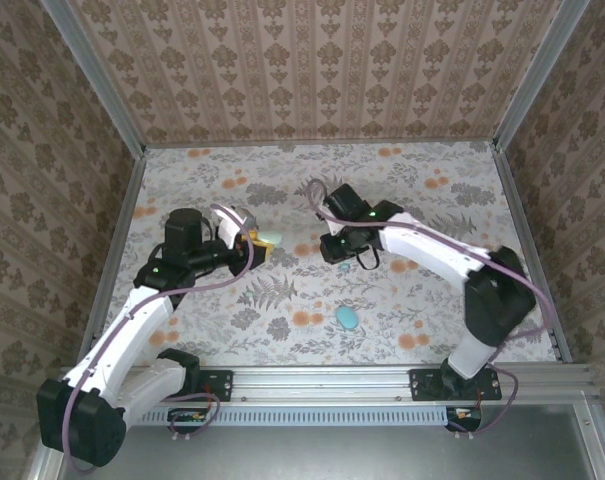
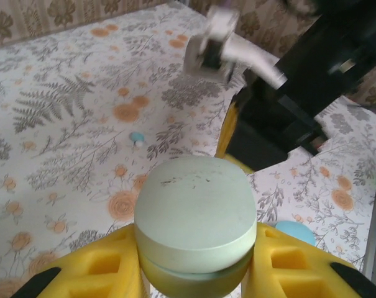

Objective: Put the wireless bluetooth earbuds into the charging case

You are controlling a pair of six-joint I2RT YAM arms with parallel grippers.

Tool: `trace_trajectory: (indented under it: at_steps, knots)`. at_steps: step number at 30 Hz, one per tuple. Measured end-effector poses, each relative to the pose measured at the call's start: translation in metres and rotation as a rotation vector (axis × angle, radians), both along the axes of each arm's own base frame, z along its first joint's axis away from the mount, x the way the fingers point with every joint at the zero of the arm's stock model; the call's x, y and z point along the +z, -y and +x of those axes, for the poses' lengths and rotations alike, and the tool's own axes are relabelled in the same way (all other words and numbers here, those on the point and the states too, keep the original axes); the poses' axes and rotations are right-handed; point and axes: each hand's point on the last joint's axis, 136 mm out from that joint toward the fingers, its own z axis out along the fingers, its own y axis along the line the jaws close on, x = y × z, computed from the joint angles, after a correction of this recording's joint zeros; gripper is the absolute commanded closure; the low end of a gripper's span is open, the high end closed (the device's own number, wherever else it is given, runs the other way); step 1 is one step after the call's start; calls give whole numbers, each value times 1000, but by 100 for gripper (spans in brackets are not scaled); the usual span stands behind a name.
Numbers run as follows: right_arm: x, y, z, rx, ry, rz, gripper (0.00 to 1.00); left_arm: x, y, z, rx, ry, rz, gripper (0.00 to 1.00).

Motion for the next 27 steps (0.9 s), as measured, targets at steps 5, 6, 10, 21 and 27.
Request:
trace_trajectory:
  at_steps: [5, 6, 10, 21, 27]
  knots:
    - [83, -23, -36, 66, 104, 219, 85, 8, 15, -5, -69, 37, -31, 99]
    - [91, -26, -41, 77, 110, 248, 85, 7, 17, -6, -82, 36, -33, 99]
    - [117, -38, -54, 103, 122, 354, 85, 6, 26, -10, -120, 30, -37, 99]
    - [111, -64, -56, 138, 47, 410, 85, 17, 38, -20, -174, 65, -47, 99]
    - [114, -67, -53, 138, 40, 403, 85, 21, 37, -19, -164, 88, -46, 99]
